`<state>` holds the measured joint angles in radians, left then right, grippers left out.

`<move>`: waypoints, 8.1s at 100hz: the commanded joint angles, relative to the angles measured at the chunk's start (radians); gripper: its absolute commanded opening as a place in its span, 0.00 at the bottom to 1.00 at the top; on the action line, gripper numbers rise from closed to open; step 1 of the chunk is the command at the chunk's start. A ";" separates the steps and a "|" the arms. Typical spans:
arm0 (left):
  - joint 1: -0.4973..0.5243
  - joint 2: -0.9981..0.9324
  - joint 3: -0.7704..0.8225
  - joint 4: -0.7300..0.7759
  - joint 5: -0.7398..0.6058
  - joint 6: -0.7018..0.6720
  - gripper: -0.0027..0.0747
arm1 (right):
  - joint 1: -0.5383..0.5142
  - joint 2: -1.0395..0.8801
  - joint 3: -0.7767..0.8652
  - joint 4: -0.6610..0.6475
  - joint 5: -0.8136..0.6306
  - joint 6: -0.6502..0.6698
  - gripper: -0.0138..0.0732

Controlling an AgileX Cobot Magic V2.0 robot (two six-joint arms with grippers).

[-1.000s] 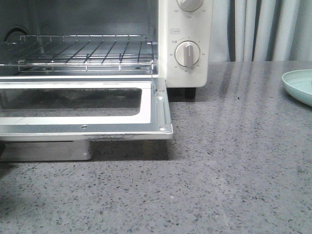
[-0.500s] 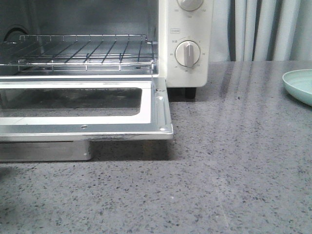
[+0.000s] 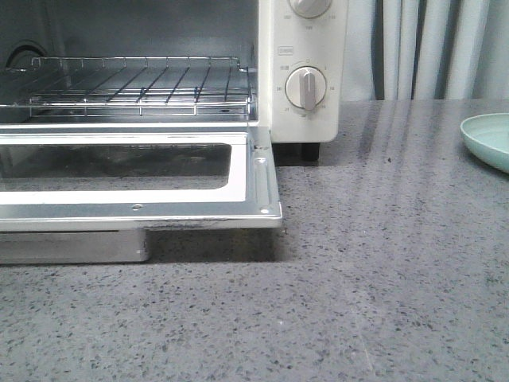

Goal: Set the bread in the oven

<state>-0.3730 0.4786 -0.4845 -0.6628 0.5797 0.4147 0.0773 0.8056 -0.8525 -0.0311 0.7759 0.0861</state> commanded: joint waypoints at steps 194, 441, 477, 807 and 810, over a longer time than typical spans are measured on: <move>0.003 -0.272 -0.032 -0.070 -0.173 -0.009 0.01 | -0.113 0.819 -0.287 -0.107 0.147 0.124 0.08; 0.003 -0.272 -0.032 -0.016 -0.140 -0.007 0.01 | 0.719 0.948 -0.873 -0.163 -0.085 -0.278 0.08; 0.003 -0.272 -0.032 -0.016 -0.134 -0.007 0.01 | 0.719 0.948 -0.873 -0.163 -0.106 -0.250 0.69; 0.135 -0.377 0.211 0.428 -0.384 -0.009 0.01 | 0.934 -0.727 0.305 -0.707 -0.128 0.221 0.08; 0.157 -0.398 0.246 0.430 -0.414 -0.011 0.01 | 0.934 -0.727 0.305 -0.707 -0.128 0.221 0.08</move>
<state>-0.2749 0.1108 -0.3106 -0.2628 0.3304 0.4124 1.0133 0.0546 -0.5258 -0.6967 0.7151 0.3014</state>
